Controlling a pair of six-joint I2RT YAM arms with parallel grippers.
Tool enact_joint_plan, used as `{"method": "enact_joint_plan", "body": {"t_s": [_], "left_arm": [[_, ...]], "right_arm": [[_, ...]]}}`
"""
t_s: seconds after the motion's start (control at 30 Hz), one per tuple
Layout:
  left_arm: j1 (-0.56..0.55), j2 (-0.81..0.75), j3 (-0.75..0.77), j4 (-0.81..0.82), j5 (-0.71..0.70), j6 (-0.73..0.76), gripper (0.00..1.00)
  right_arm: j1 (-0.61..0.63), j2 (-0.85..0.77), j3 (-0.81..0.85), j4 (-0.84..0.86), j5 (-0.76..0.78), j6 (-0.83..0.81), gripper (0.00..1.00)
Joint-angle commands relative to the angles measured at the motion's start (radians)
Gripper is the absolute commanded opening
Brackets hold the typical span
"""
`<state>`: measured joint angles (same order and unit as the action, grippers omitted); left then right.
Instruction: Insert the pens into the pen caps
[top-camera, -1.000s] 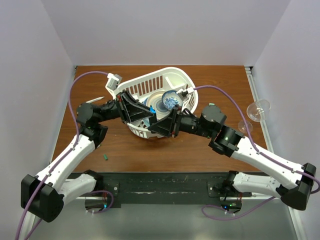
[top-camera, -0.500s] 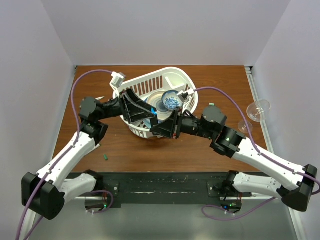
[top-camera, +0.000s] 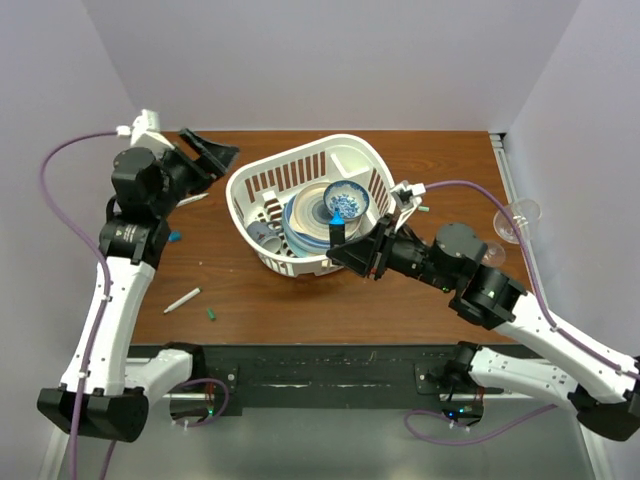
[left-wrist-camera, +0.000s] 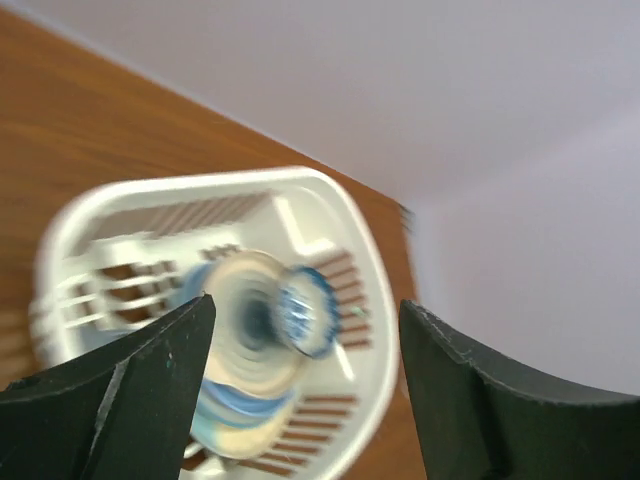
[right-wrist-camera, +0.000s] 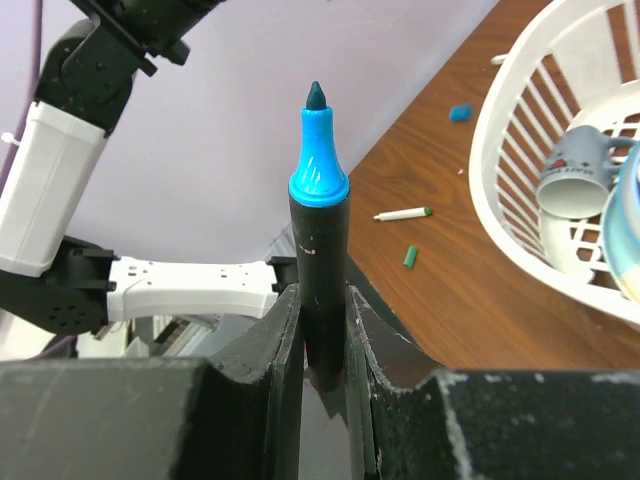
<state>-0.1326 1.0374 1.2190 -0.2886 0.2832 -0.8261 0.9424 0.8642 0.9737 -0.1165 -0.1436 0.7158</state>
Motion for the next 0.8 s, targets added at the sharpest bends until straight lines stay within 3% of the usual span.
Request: {"method": "enact_joint_plan", "body": {"t_s": [0.0, 0.1, 0.33, 0.47, 0.6, 0.77], "left_arm": [[0.088, 0.027, 0.03, -0.355, -0.515, -0.085, 0.78], [0.157, 0.049, 0.017, -0.467, -0.608, -0.278, 0.74], [0.319, 0.2, -0.05, -0.567, -0.524, -0.58, 0.7], [0.35, 0.288, -0.064, -0.575, -0.582, -0.743, 0.66], [0.358, 0.386, -0.027, -0.538, -0.636, -0.785, 0.66], [0.366, 0.599, 0.109, -0.649, -0.618, -0.824, 0.64]], "right_arm": [[0.001, -0.047, 0.025, -0.054, 0.065, -0.064, 0.0], [0.002, -0.074, 0.026, -0.081, 0.079, -0.081, 0.0], [0.001, -0.126, 0.034, -0.132, 0.128, -0.13, 0.0], [0.001, -0.133, 0.065, -0.182, 0.142, -0.154, 0.0], [0.001, -0.151, 0.057, -0.193, 0.176, -0.161, 0.0], [0.001, -0.145, 0.036, -0.178, 0.194, -0.154, 0.0]]}}
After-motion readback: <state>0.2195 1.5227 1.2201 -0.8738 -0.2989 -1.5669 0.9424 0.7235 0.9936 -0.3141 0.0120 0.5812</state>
